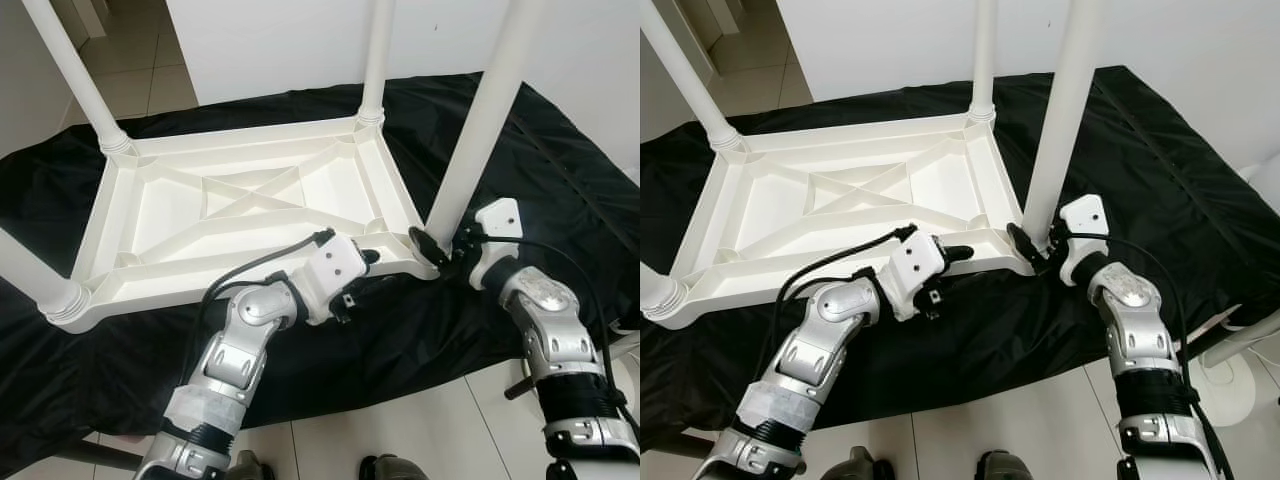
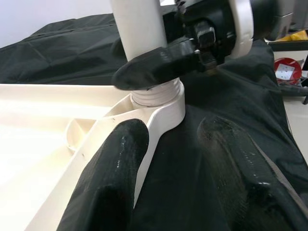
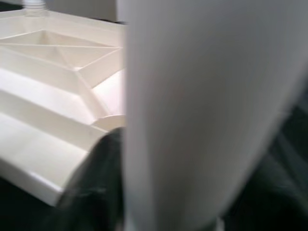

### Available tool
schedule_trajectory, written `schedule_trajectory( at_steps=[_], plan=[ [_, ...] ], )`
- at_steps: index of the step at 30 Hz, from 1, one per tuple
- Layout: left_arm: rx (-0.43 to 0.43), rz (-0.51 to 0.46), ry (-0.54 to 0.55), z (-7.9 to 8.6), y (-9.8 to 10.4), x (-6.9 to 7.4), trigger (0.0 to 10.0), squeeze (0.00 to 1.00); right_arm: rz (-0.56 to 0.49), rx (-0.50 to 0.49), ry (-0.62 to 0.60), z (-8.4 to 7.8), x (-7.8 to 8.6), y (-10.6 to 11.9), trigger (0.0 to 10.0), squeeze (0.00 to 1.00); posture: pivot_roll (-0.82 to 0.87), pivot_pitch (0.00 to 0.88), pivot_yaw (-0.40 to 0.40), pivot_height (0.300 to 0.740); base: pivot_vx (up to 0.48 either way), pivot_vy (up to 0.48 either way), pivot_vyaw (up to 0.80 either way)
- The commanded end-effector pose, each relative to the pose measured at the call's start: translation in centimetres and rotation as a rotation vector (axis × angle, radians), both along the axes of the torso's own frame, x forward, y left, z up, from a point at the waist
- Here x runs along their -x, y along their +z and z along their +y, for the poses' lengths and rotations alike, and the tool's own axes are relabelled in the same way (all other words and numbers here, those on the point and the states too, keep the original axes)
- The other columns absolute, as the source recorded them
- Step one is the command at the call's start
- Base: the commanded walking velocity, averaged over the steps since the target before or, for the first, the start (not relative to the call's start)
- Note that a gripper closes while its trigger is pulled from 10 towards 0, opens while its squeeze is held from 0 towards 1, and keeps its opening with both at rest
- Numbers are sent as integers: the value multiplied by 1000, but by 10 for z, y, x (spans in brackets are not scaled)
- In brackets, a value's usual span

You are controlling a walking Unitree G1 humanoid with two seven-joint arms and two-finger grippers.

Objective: Building children table

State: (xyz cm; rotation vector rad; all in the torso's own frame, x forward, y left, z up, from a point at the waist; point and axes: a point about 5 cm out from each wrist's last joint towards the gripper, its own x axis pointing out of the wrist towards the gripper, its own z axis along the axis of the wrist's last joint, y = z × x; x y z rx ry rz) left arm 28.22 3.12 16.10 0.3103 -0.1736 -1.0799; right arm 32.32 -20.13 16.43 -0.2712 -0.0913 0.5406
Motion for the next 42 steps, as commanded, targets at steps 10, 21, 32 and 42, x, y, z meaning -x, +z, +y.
schedule_trajectory(
  at_steps=[10,21,32,42],
  plan=[
    [-11,-24,-5,-3,0,3,10000,0,46,4,-18,-8,0,-14,10000,0,-152,71,74,740,0,0,0],
    [-4,-30,4,-4,1,2,10000,0,24,-95,-222,-1,2,-16,10000,0,-158,75,68,740,0,0,0],
    [4,-24,23,-3,0,2,10000,0,-18,-287,-554,25,11,-12,10000,0,-159,90,73,740,0,0,0],
    [7,-31,25,-3,3,0,10000,0,-13,-341,-663,61,14,-6,10000,0,-165,90,73,740,0,0,0]
  ],
)
